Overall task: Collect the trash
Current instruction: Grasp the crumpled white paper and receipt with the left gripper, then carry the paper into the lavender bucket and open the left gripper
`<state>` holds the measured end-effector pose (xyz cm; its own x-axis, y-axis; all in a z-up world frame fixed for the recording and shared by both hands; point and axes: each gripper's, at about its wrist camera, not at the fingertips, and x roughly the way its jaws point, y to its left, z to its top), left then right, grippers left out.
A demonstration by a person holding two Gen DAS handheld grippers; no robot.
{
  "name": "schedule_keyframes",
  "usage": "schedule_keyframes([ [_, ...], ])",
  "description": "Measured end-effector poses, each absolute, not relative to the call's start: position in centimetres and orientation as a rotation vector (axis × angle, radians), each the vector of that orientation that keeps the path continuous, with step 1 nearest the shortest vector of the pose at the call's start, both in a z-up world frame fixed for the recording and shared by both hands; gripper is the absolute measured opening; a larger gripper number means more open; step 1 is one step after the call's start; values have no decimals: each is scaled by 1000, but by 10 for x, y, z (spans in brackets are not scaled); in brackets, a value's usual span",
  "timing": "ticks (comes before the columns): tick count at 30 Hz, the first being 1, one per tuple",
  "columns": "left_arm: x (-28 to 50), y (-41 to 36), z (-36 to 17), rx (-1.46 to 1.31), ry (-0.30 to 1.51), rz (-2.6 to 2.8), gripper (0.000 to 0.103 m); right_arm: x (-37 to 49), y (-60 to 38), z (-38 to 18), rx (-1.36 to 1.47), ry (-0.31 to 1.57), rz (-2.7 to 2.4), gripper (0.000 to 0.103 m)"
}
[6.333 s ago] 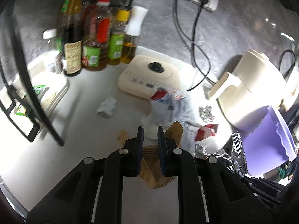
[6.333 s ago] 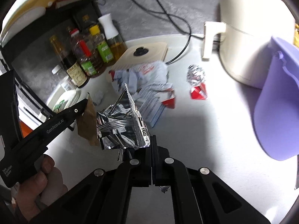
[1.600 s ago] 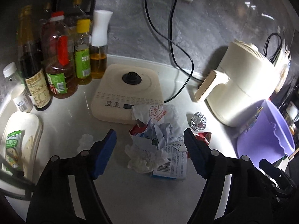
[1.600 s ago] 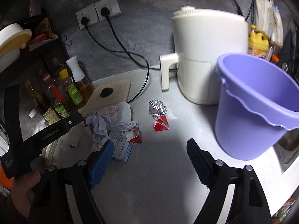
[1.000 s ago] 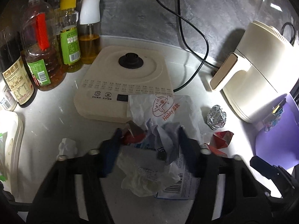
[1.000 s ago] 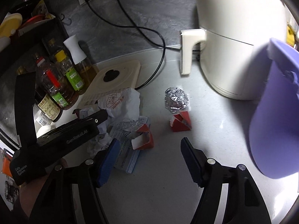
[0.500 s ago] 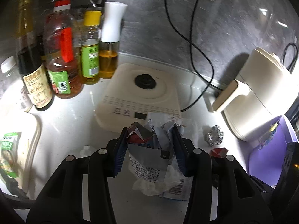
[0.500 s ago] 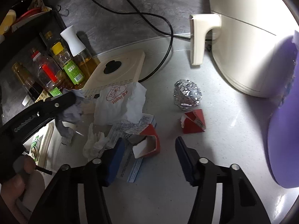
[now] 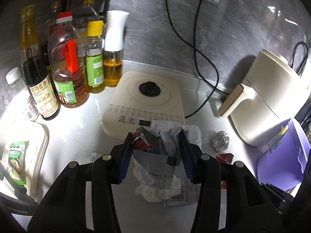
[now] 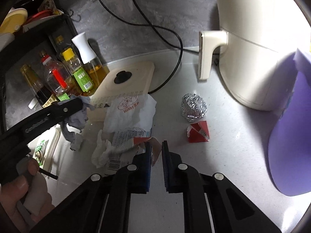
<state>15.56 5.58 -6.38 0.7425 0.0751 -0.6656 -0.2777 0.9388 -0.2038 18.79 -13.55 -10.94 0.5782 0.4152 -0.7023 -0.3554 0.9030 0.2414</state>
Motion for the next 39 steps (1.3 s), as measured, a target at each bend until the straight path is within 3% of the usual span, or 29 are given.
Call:
schedule_keyframes([
  [16, 143, 27, -38, -276, 663, 116, 47, 156, -168, -67, 122, 719, 401, 6],
  [39, 152, -87, 17, -186, 559, -155, 47, 123, -287, 11, 235, 498, 170, 6],
])
